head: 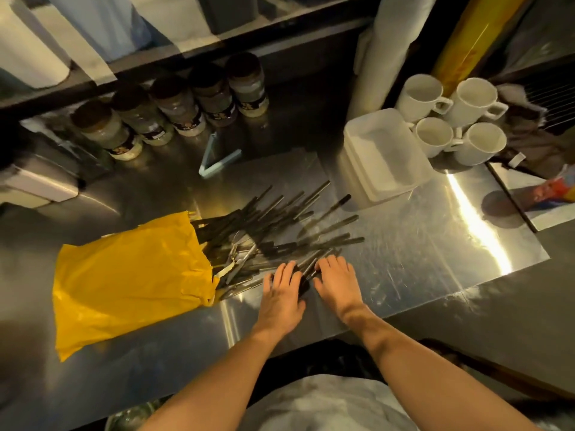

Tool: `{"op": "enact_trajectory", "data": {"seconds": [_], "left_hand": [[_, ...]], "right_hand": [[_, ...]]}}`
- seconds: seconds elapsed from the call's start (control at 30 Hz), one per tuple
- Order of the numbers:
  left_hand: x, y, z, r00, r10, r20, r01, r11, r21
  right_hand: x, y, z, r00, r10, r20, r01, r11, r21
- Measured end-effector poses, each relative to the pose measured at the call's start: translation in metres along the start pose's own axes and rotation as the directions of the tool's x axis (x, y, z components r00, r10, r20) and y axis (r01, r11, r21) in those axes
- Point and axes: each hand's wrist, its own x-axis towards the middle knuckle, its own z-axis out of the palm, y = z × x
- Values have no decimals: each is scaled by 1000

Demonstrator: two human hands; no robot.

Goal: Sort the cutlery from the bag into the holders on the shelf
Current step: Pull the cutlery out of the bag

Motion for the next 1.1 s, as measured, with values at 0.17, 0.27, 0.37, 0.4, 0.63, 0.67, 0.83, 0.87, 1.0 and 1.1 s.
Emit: {"op": "enact_trajectory", "data": {"seconds": [0.17, 0.27, 0.37, 0.4, 0.63, 0.67, 0.83, 0.87, 1.0, 1.1], "left_hand": [[4, -15, -13, 998, -55, -26, 56, 998, 33], [5, -25, -16, 997, -72, -27, 74, 995, 62], [7, -30, -14, 998, -55, -29, 57, 996, 73], [9, -30, -12, 998, -59, -24, 61, 996, 70], [21, -38, -9, 986, -168, 19, 166, 984, 70], [22, -40, -11, 983, -182, 35, 180, 981, 68], [27, -54, -22, 982, -186, 46, 182, 980, 81], [28, -58, -23, 982, -184, 43, 179, 979, 93], [27, -79, -27, 981, -193, 4, 192, 976, 103], [27, -88, -33, 984, -178, 16, 175, 976, 127]], "right_hand": [[17, -16, 6, 993, -102, -56, 104, 994, 44], [26, -15, -1, 980, -167, -104, 168, 986, 0], [42, 0, -12, 971, -196, -138, 189, 980, -64], [50, 6, -18, 977, -193, -95, 187, 980, -73], [76, 26, -23, 968, -157, 196, 189, 969, -157], [74, 23, -21, 963, -185, 195, 215, 965, -148], [69, -11, -5, 951, -264, 161, 273, 962, -34], [68, -18, -3, 946, -284, 156, 288, 957, -8], [67, -39, -1, 935, -316, 162, 300, 947, 116], [77, -40, -11, 947, -320, 41, 313, 942, 124]]}}
